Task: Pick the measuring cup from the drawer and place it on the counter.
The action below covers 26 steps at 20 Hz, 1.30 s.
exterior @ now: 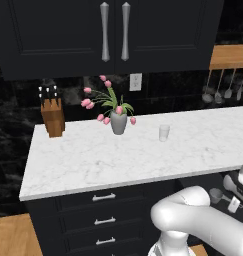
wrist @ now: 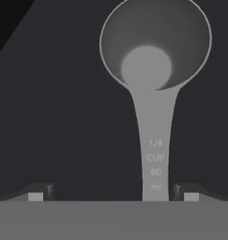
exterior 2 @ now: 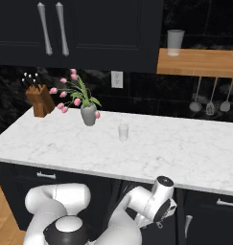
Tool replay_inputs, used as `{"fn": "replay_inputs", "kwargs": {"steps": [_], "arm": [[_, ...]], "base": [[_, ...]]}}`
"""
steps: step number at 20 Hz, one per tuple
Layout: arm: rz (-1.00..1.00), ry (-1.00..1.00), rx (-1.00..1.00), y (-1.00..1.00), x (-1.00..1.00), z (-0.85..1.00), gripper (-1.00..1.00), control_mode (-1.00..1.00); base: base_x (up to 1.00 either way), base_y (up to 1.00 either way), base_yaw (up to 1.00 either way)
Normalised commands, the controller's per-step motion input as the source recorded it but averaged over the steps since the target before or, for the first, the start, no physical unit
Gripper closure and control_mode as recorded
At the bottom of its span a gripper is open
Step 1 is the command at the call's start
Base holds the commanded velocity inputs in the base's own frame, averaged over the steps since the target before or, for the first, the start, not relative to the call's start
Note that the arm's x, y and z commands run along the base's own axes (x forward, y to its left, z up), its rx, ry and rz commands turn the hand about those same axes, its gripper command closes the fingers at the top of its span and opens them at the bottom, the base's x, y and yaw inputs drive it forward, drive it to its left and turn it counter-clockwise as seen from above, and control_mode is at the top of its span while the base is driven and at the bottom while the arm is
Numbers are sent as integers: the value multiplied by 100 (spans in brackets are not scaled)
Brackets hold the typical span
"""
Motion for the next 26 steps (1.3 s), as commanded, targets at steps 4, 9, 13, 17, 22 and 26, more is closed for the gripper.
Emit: {"fn": "replay_inputs", "kwargs": {"steps": [4,9,13,17,22,26], "arm": [[1,-2,0,0,0,-10,-100,-100],[0,-2,0,1,0,-8,100,-100],[0,0,0,0,0,0,100,-100],[0,0,0,0,0,0,100,-100],[-5,0,0,0,-9,10,100,-100],[-9,0,0,0,-51,64,100,-100]], "base": [[0,0,0],[0,0,0],[0,0,0],[0,0,0],[0,0,0],[0,0,0]]}}
